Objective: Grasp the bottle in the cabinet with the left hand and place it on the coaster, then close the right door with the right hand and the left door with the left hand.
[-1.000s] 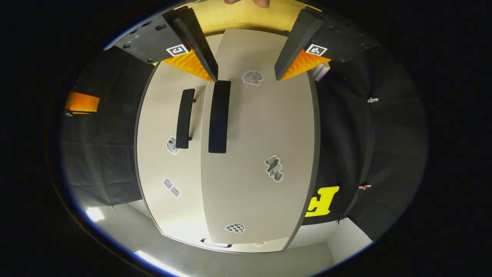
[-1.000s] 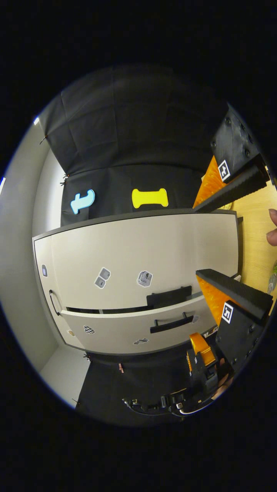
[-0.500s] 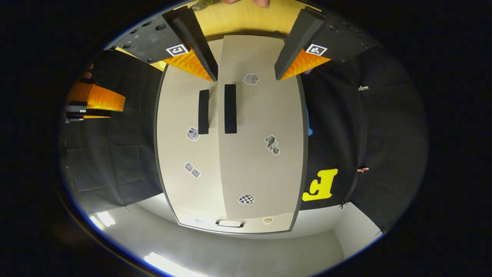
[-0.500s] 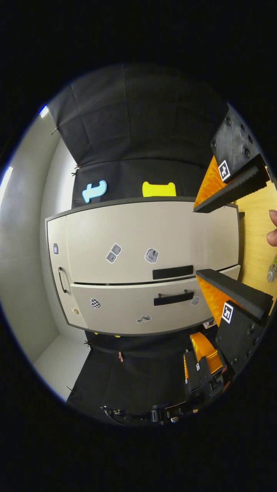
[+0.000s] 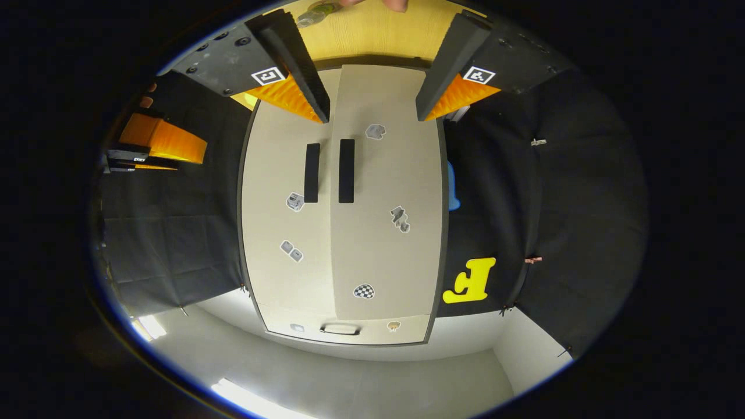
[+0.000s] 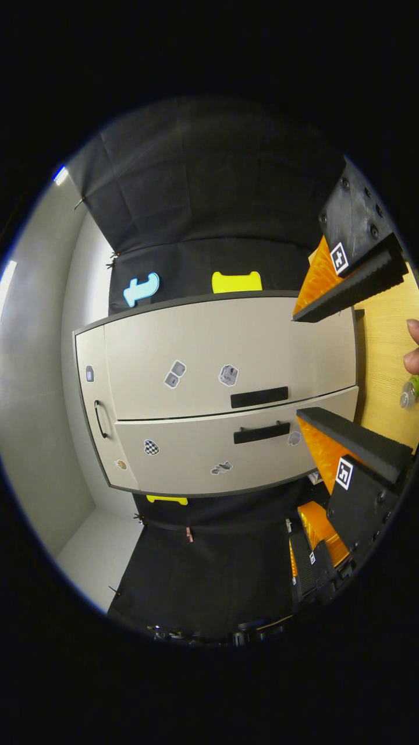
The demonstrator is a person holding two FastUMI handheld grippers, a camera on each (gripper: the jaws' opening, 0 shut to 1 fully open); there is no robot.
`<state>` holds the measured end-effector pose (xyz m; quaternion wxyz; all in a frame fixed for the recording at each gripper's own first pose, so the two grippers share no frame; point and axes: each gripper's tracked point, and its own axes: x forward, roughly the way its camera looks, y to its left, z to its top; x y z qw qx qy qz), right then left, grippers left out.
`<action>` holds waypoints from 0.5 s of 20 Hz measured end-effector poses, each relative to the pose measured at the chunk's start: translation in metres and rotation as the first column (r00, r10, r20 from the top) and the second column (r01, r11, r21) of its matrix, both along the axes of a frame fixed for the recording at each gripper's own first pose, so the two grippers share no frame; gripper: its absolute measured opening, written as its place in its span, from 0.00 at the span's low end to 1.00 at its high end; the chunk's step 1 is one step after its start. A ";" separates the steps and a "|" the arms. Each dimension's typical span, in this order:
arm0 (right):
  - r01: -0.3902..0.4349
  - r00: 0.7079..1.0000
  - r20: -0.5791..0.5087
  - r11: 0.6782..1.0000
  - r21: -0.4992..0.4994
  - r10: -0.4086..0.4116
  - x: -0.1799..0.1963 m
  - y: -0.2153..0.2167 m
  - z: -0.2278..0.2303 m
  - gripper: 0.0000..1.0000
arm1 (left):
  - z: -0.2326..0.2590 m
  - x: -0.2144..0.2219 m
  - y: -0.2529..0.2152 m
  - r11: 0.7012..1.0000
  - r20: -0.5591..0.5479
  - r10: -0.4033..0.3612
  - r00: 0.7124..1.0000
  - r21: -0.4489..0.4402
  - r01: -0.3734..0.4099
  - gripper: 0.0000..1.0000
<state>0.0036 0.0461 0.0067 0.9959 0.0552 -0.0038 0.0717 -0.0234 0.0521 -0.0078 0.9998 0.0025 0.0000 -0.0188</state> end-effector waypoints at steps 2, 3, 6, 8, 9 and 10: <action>0.003 1.000 -0.010 1.000 -0.004 -0.003 0.000 -0.001 -0.001 0.98 | -0.001 -0.003 0.002 1.000 0.000 0.006 1.000 0.001 -0.006 0.95; 0.005 1.000 -0.012 1.000 -0.004 -0.005 -0.001 -0.001 -0.002 0.98 | -0.001 -0.004 0.004 1.000 0.001 0.009 1.000 -0.001 -0.009 0.95; 0.011 1.000 -0.007 1.000 -0.015 -0.011 0.000 -0.001 0.000 0.98 | -0.001 -0.008 0.007 1.000 0.001 0.013 1.000 -0.009 -0.013 0.95; 0.009 1.000 -0.005 1.000 -0.021 -0.009 -0.001 0.001 0.001 0.98 | 0.000 -0.010 0.011 1.000 0.004 0.020 1.000 -0.008 -0.020 0.95; 0.008 1.000 -0.005 1.000 -0.026 -0.008 0.000 0.003 -0.001 0.98 | 0.000 -0.010 0.012 1.000 0.003 0.022 1.000 -0.007 -0.022 0.95; 0.005 1.000 -0.005 1.000 -0.030 -0.005 -0.001 0.004 -0.002 0.98 | 0.000 -0.010 0.013 1.000 0.004 0.023 1.000 -0.006 -0.023 0.95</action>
